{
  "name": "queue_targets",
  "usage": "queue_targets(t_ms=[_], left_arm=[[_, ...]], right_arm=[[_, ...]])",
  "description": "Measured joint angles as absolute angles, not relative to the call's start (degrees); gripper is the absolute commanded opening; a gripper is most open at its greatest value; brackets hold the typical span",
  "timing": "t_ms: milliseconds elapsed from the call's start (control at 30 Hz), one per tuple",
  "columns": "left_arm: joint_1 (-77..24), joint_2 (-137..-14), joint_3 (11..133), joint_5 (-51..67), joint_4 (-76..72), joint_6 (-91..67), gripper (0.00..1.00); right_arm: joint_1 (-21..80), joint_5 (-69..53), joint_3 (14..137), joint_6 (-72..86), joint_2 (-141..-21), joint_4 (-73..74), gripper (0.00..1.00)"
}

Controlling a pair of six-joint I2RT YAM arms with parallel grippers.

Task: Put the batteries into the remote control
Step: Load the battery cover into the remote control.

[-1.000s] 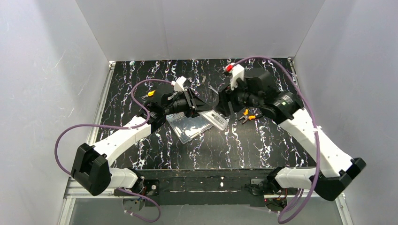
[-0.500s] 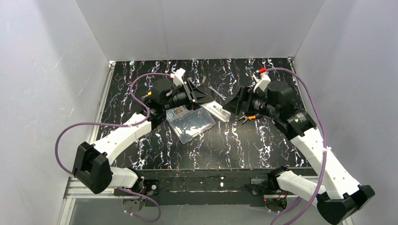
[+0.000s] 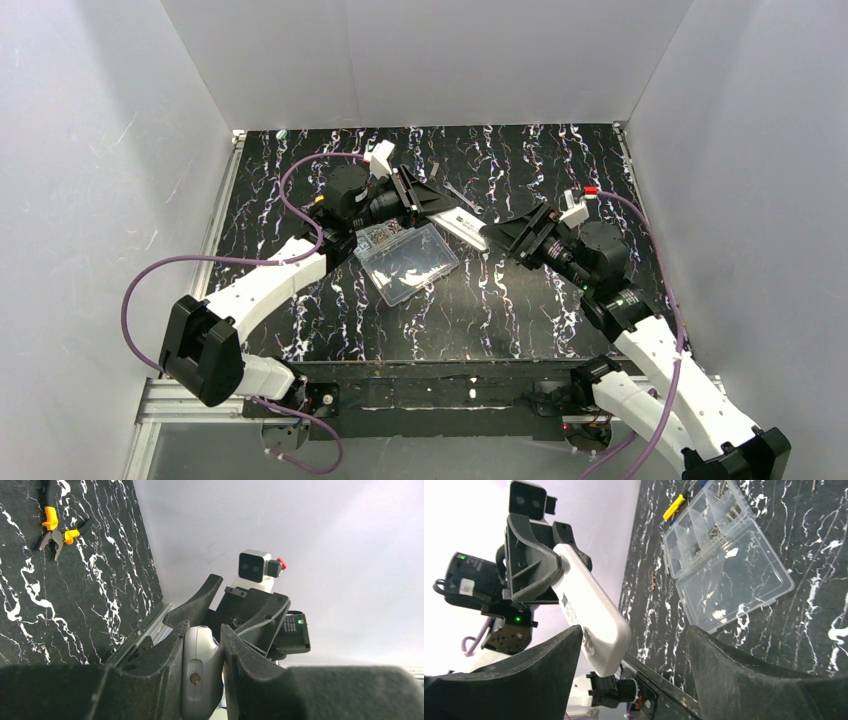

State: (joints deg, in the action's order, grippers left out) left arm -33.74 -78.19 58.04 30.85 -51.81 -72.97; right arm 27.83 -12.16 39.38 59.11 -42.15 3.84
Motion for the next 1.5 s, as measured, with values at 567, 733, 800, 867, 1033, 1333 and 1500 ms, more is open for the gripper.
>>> queue_targets(t_ms=[567,733,800,867,1033,1333,1500], left_arm=[[-33.7,-78.4,58.0,30.4,-52.3,-73.3,0.00],[-33.7,-78.4,58.0,29.6,-52.4,-73.4,0.00],[-33.7,-78.4,58.0,29.4,-52.5,-73.5,0.00],[-33.7,-78.4,58.0,29.3,-52.6,-73.6,0.00],[-33.7,-78.4,58.0,29.3,-52.7,-73.7,0.00],[-33.6,-78.5,58.0,28.9,-52.6,-73.7,0.00],[-33.6,-78.5,58.0,29.0,-52.6,-73.5,0.00]], right_arm=[[25.5,-18.2,34.0,68.8,-43.7,-13.5,0.76],[25.5,-20.1,34.0,68.8,-43.7,-14.8,0.70],[25.5,-20.5,34.0,69.0,-43.8,-15.2,0.67],[25.4,-20.8,33.8,69.2,-43.8,-15.4,0.64],[25.2,-21.1,33.2,69.5,-44.0,-16.0,0.59],[25.1,-22.3,33.1,70.0,-45.3,-17.5,0.70],[25.1,-23.6,33.1,70.3,-46.8,-19.0,0.67]])
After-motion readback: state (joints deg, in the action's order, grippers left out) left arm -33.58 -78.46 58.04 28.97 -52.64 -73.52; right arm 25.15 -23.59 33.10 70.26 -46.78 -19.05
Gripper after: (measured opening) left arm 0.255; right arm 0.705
